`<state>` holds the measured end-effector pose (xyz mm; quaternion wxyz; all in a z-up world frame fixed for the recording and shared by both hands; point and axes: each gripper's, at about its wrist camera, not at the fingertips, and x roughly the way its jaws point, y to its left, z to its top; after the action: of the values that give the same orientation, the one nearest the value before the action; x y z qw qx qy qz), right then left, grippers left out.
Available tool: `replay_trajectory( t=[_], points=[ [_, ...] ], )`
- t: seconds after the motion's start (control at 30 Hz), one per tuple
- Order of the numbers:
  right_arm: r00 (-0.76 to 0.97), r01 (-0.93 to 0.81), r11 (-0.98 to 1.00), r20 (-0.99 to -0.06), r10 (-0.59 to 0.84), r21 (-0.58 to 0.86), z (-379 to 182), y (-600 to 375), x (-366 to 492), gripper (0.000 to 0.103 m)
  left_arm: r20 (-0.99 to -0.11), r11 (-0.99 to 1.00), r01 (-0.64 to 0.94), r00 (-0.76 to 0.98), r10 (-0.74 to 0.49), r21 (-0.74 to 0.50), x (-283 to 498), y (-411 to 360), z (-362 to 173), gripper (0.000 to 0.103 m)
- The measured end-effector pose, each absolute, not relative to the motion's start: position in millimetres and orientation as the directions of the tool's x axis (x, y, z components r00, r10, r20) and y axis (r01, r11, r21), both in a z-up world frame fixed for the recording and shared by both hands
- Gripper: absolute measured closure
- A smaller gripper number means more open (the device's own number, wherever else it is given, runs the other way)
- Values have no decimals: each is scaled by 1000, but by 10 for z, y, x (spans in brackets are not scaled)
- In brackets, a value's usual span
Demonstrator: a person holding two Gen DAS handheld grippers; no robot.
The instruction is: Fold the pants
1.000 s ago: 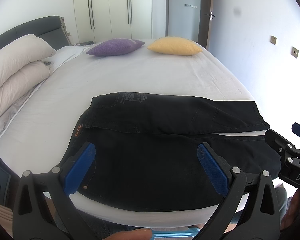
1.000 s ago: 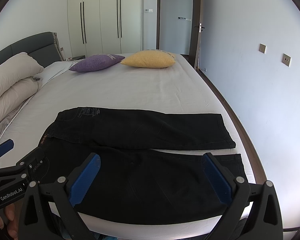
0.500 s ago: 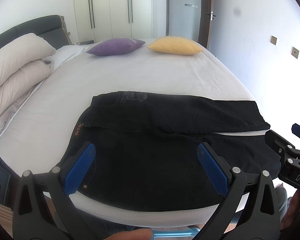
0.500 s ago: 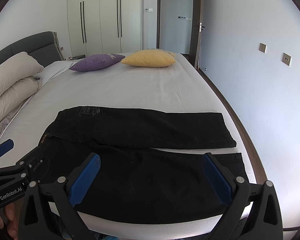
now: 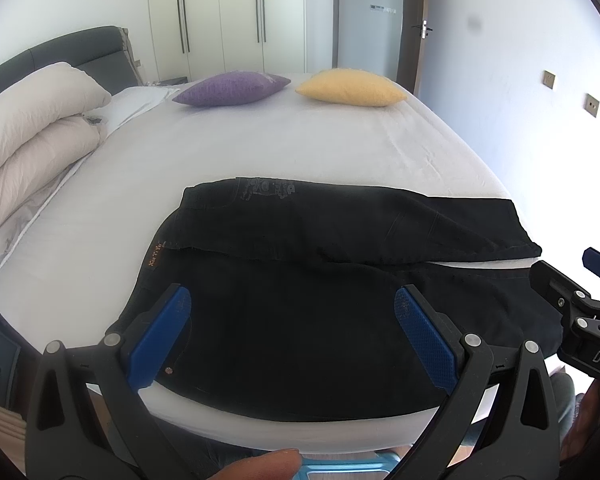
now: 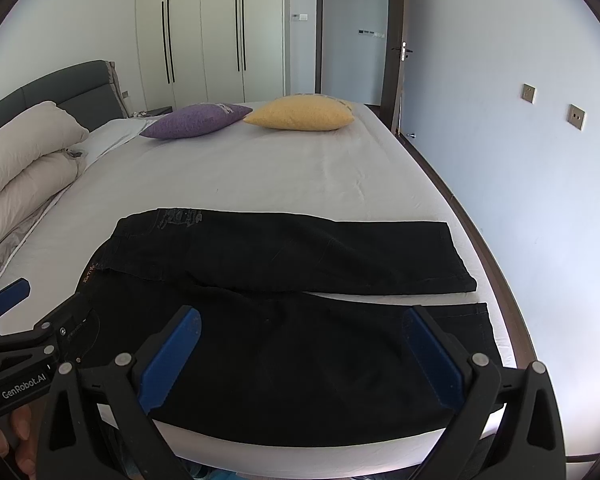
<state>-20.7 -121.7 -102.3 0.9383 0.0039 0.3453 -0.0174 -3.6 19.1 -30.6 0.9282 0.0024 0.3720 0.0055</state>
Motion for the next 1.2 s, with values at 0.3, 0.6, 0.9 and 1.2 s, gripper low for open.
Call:
replay_trajectory(
  t=[0.3,0.6,0.9,1.2],
  points=[
    [728,14,1000,-686,-19,-12,-1115,-1204,-65,0,-719,1000,-16,695,-5,-23,120,308,-488,0],
    [686,-237,967,-689,234,93,-1192,-1337,579,0,-766,978,113,608,-206,-174,770,761,-918,0],
    [535,-474,873,-749,390,115,-1385,-1551,1864,5,-817,977,212,566,-111,14,2114,1298,-1132,0],
    [346,-574,801,-836,426,170,-1918,-1508,2760,29,-894,872,464,441,-75,156,3939,1668,-1543,20]
  ],
)
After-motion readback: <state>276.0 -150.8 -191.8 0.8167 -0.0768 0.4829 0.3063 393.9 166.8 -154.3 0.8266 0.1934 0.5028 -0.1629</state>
